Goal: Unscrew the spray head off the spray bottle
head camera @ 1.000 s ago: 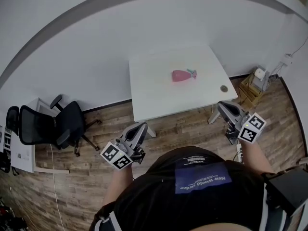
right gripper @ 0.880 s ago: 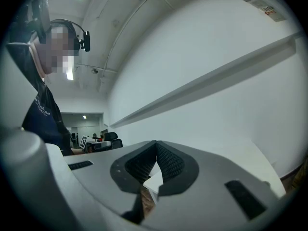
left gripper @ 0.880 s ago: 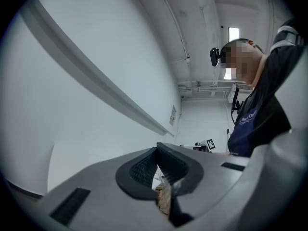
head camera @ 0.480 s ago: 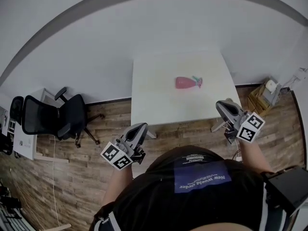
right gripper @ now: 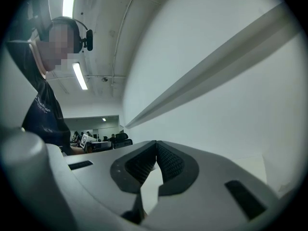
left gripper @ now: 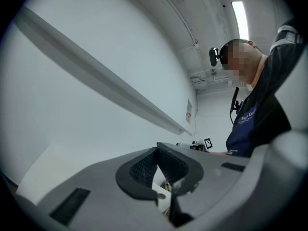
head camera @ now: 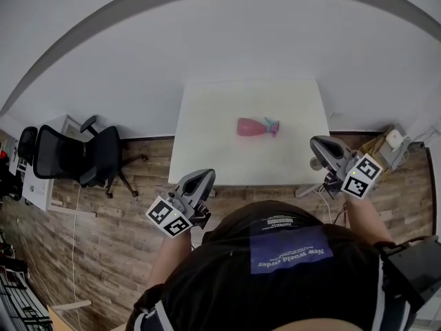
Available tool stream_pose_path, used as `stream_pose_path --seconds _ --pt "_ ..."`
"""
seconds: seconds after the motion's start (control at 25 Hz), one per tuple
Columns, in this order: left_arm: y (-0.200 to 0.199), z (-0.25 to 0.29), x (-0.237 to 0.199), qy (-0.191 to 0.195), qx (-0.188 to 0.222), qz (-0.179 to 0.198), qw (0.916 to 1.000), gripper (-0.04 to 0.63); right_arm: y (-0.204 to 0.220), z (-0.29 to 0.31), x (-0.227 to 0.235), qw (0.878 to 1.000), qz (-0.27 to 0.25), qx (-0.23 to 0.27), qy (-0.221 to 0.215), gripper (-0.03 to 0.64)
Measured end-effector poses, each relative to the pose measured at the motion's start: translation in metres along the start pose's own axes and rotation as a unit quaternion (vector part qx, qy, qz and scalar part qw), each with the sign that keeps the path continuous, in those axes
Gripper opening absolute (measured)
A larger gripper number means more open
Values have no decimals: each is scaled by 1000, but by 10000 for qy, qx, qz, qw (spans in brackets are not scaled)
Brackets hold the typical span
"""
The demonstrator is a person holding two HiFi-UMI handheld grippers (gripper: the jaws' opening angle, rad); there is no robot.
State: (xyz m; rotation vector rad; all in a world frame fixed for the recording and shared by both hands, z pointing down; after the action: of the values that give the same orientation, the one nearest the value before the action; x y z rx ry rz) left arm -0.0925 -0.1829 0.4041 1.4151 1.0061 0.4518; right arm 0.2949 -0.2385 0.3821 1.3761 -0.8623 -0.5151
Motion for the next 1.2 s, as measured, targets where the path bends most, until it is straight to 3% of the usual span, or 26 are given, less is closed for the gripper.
stream_pose_path --seconds 0.24,0.56,1.0,1.2 --pt "9 36 5 -61 -177 -22 9998 -8 6 -8 40 9997 197 -7 -133 -6" --pt "12 48 -16 162 -214 -37 9996 -8 16 1 51 9996 268 -7 25 -6" --pt "-25 40 -143 950 -197 -101 9952 -8 4 104 35 9981 50 97 600 -6" --pt "-45 28 -205 1121 -267 -92 9933 -8 -3 168 25 9969 55 198 761 -6"
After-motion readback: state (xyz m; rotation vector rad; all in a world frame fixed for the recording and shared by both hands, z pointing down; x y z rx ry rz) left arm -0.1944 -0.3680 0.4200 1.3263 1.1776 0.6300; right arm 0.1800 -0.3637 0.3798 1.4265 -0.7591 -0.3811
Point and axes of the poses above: the fingertips, and each gripper's own axes: z forward along the fingers, x to its right, y out of its underside, the point moved 8 cm from there along -z, backward along the fingers
